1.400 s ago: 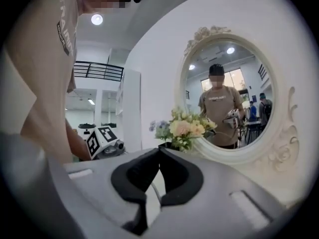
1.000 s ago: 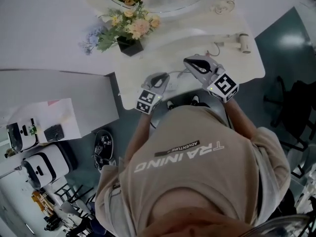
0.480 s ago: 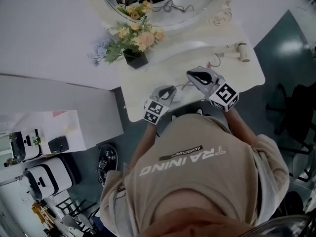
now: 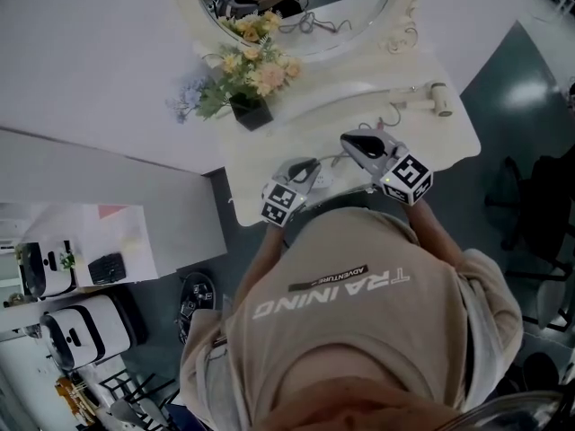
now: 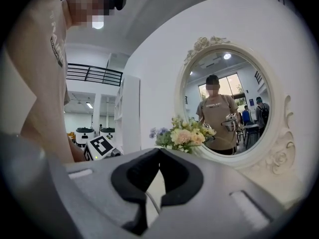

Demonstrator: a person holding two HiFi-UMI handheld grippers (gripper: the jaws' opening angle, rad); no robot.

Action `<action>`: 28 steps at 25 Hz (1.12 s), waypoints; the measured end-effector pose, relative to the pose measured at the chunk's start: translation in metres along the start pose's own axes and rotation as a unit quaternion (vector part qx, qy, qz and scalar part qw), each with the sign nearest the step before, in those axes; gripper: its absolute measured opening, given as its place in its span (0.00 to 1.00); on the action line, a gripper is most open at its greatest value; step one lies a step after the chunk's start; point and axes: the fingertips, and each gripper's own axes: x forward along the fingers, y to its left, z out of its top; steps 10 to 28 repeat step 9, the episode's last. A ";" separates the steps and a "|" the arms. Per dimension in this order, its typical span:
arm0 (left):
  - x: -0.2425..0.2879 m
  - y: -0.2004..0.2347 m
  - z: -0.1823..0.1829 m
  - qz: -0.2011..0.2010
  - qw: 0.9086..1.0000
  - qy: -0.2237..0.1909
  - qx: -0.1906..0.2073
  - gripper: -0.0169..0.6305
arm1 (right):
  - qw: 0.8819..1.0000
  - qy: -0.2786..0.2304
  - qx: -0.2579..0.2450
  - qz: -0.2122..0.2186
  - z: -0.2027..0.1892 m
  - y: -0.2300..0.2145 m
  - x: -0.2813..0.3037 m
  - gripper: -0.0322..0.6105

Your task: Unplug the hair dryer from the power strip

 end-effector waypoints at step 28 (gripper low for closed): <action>-0.008 -0.010 -0.007 -0.014 0.999 -0.007 -0.032 0.10 | 1.000 0.013 -0.001 -0.010 -0.005 0.011 -0.006 0.06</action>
